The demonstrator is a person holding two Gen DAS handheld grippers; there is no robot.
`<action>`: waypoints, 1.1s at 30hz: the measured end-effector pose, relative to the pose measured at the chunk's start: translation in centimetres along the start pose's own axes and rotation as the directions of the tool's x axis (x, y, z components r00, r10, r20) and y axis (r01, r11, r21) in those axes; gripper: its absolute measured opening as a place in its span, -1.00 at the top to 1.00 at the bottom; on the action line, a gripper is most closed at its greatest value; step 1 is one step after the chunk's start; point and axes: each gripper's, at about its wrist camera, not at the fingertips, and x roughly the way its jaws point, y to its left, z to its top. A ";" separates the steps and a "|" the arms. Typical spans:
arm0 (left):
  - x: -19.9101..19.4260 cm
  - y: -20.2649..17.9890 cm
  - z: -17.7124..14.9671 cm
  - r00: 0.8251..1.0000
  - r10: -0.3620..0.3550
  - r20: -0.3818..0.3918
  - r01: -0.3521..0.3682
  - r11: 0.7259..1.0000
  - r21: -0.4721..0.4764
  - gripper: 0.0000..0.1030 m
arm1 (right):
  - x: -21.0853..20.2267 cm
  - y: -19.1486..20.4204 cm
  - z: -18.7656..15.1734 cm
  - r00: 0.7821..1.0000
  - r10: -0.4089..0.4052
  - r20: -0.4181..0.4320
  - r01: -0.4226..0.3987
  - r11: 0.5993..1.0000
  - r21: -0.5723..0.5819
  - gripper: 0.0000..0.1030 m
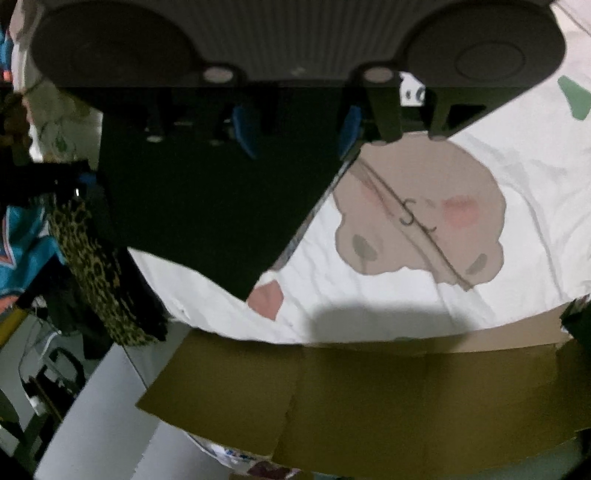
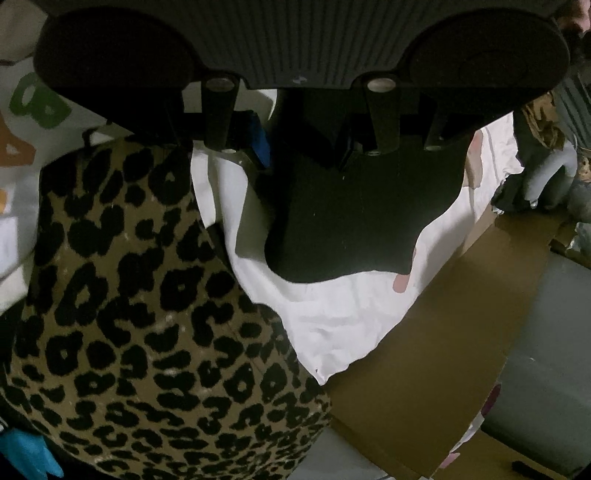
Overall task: Fold clothes
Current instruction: 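Lift the folded black garment with both tools toward the leopard pillow, then hold the folded black garment with both tools beside the leopard pillow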
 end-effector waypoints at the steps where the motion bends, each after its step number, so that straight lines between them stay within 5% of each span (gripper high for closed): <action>1: 0.2 0.0 0.2 1.000 -0.002 0.006 0.002 1.000 0.000 -0.02 | 0.0 0.0 -0.2 1.000 0.007 -0.006 -0.007 1.000 0.003 0.12; 16: 5.4 0.1 3.3 1.000 -0.026 0.017 0.025 0.999 0.029 -0.27 | 1.8 0.0 -3.2 0.991 0.081 -0.111 -0.076 0.996 0.050 0.12; 26: 9.0 0.6 4.7 0.994 -0.103 -0.042 0.102 0.995 -0.017 -0.27 | 2.5 -0.6 -3.3 0.991 0.109 -0.081 -0.093 0.978 0.185 0.14; 33: 10.1 1.2 4.5 0.991 -0.119 -0.062 0.116 0.992 -0.047 -0.32 | 2.4 -0.5 -3.6 0.990 0.129 -0.059 -0.115 0.973 0.198 0.61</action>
